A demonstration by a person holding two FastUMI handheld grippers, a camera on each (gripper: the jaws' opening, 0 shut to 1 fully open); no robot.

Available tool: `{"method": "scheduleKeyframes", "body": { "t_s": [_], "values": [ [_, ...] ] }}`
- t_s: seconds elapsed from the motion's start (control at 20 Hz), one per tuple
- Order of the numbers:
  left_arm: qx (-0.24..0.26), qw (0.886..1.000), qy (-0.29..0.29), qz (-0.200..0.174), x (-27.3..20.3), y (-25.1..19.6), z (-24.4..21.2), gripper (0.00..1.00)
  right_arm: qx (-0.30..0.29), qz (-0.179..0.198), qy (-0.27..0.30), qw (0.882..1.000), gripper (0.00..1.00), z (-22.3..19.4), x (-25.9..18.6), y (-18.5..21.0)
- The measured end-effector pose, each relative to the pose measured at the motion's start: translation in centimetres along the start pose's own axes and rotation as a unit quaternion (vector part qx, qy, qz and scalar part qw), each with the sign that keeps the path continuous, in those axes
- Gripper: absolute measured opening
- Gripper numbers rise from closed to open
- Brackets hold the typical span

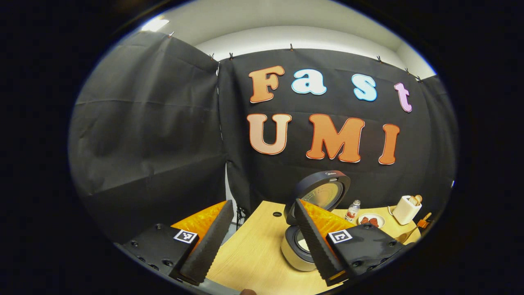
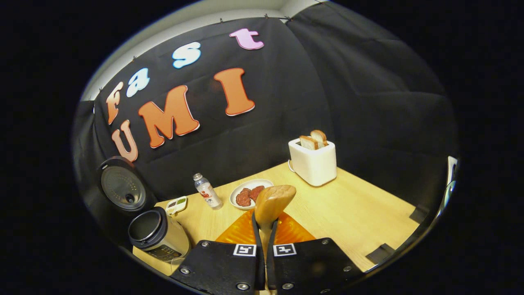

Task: Close the left gripper, press the button to open the rice cooker; take a wooden spoon from the chopstick holder with the right hand, scoop a spoonful of rice and pour it into the rice cooker, then put the wooden spoon back into the chopstick holder.

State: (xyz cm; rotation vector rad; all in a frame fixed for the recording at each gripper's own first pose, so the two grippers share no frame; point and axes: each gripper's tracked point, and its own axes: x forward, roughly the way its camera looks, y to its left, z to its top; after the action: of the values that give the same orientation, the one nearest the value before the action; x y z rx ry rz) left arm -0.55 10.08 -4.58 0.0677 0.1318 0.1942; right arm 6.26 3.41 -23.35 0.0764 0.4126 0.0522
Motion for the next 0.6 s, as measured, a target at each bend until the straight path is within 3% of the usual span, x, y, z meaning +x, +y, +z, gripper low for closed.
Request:
{"method": "scheduleKeyframes", "body": {
  "t_s": [0.25,0.6],
  "values": [
    [0.006,1.000,-0.004,-0.009,0.1,1.2,0.1,0.99,-0.035,0.039,-0.002,0.999,0.01,0.0,-4.4,4.6],
    [0.011,1.000,0.006,-0.020,0.5,2.7,-0.6,0.99,-0.096,0.048,0.044,0.993,0.01,-7.9,-5.3,7.6]
  ]
}}
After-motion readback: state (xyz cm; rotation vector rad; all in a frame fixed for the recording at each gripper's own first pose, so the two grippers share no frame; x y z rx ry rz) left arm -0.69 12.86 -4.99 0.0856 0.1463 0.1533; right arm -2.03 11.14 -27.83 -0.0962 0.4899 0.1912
